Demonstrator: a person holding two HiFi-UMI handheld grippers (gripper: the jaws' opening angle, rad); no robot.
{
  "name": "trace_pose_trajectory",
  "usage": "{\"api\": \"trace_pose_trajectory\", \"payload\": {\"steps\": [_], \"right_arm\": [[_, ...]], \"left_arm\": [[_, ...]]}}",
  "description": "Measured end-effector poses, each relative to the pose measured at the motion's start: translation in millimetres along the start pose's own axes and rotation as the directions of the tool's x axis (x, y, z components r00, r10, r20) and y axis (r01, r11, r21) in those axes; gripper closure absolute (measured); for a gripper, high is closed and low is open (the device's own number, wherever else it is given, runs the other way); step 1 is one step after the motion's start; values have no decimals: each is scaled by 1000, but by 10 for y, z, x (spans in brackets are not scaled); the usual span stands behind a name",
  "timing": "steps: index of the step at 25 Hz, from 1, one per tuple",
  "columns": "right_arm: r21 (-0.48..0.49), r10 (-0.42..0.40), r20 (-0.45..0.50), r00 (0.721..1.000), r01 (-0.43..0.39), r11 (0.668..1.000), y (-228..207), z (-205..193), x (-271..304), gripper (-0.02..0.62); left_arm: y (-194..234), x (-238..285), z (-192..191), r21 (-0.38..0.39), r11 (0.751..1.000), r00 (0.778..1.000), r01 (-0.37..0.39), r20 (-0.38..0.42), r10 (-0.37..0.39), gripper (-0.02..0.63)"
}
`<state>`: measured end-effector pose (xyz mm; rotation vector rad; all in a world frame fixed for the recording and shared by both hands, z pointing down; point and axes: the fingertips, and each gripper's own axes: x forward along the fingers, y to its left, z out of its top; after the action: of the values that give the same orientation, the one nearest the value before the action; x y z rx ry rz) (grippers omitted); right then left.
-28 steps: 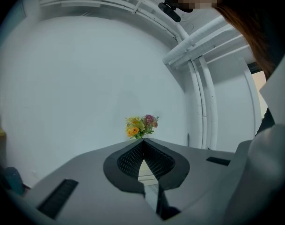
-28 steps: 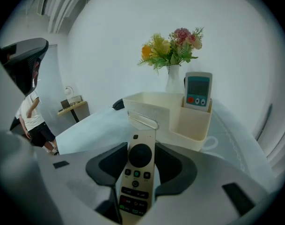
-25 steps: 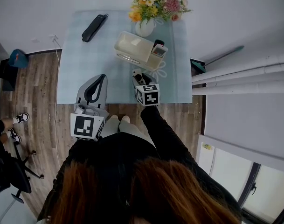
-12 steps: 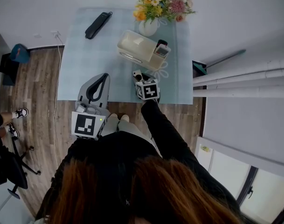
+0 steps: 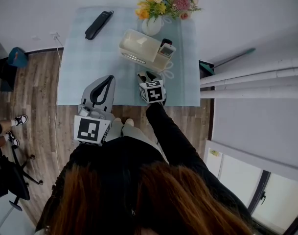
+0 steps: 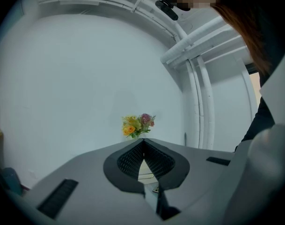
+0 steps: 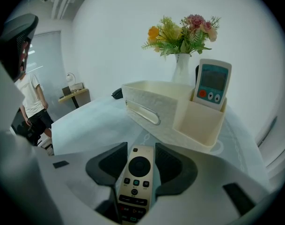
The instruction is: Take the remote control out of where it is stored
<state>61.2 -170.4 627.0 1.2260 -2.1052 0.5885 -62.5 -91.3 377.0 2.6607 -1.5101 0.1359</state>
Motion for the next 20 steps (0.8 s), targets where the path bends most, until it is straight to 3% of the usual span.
{"api": "trace_pose_trajectory", "payload": {"steps": [3, 8, 13, 20], "right_arm": [[10, -4, 23, 1000, 4, 1000, -3, 41, -38, 412], [18, -20, 62, 998, 19, 1000, -29, 96, -117, 563], [35, -40, 141, 989, 35, 999, -63, 218, -253, 580], [22, -86, 344, 935, 84, 996, -125, 558, -605, 581]], "left_arm": [[0, 3, 5, 0, 1000, 1000, 2, -1, -2, 601], [4, 15, -1, 0, 1000, 1000, 4, -8, -4, 601], [7, 26, 11, -6, 1000, 1000, 8, -6, -8, 601], [-17, 32, 7, -8, 1000, 1000, 20, 9, -20, 601]]}}
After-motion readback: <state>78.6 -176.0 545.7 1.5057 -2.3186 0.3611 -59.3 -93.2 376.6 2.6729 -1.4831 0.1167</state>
